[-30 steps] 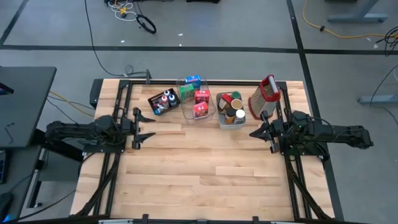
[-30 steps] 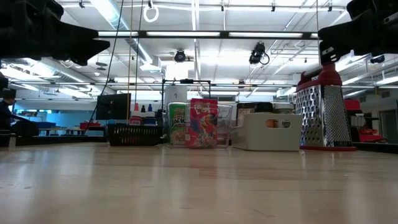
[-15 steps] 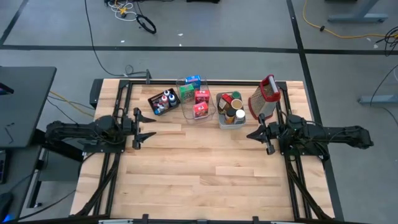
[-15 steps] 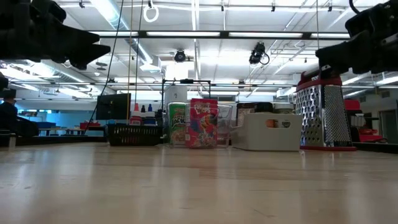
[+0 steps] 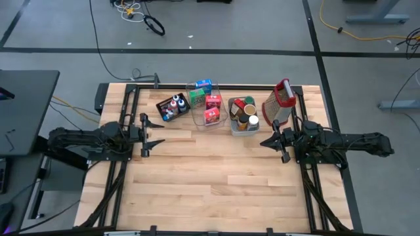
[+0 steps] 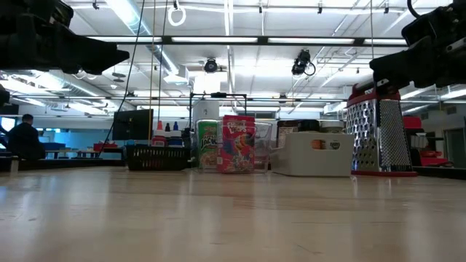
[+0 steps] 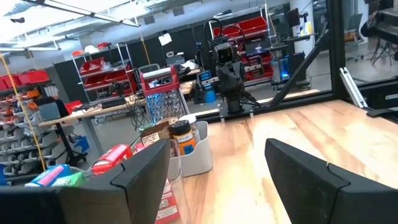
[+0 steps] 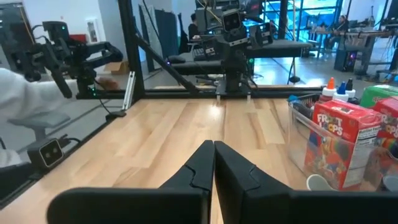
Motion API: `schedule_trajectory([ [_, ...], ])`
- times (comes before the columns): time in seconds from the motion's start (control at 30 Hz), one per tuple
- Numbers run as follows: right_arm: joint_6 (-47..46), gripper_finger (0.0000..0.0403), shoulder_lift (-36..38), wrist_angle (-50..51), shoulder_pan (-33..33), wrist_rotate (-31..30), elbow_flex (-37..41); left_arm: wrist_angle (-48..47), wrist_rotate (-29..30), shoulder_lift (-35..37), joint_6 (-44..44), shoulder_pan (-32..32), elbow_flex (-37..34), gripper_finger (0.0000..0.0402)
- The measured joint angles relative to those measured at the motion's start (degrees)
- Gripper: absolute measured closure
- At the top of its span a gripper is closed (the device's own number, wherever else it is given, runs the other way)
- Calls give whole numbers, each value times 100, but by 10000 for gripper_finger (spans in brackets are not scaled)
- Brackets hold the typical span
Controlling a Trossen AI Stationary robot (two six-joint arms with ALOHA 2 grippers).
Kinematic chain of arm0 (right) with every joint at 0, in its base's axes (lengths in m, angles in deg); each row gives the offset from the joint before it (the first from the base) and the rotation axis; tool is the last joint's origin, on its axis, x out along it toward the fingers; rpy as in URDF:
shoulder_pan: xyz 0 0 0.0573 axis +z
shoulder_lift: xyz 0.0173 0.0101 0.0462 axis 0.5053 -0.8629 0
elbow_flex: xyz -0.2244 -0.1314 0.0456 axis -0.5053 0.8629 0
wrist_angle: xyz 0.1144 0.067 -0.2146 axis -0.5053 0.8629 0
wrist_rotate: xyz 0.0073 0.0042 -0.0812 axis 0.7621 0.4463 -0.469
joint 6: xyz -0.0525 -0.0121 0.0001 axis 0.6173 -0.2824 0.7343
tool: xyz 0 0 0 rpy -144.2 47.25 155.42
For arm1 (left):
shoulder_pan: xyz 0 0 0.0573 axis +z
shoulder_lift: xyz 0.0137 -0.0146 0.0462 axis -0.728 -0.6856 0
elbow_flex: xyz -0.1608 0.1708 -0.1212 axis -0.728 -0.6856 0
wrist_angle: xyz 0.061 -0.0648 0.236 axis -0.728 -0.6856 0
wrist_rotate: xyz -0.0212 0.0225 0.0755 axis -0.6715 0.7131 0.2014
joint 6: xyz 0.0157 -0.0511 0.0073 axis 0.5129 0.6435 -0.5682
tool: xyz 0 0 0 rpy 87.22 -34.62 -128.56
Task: Pick & Place Kitchen Items
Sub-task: Return to Home Position
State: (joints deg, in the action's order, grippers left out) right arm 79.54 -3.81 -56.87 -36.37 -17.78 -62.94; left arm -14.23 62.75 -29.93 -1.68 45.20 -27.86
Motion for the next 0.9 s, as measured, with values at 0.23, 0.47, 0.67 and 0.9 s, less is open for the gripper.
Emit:
schedule_trajectory([
  [0.23, 1, 381, 0, -2, 0, -3, -3, -3, -2, 0, 34, 0, 0, 132],
  [0.47, 1, 381, 0, -4, 2, -2, -6, -7, -9, 2, 42, 0, -2, 132],
  [0.67, 1, 381, 0, -7, 2, -4, -6, -7, -9, 2, -12, 0, -2, 132],
  [0.9, 3, 381, 0, -9, 0, -3, -6, -8, -9, 2, 0, 0, -4, 132],
])
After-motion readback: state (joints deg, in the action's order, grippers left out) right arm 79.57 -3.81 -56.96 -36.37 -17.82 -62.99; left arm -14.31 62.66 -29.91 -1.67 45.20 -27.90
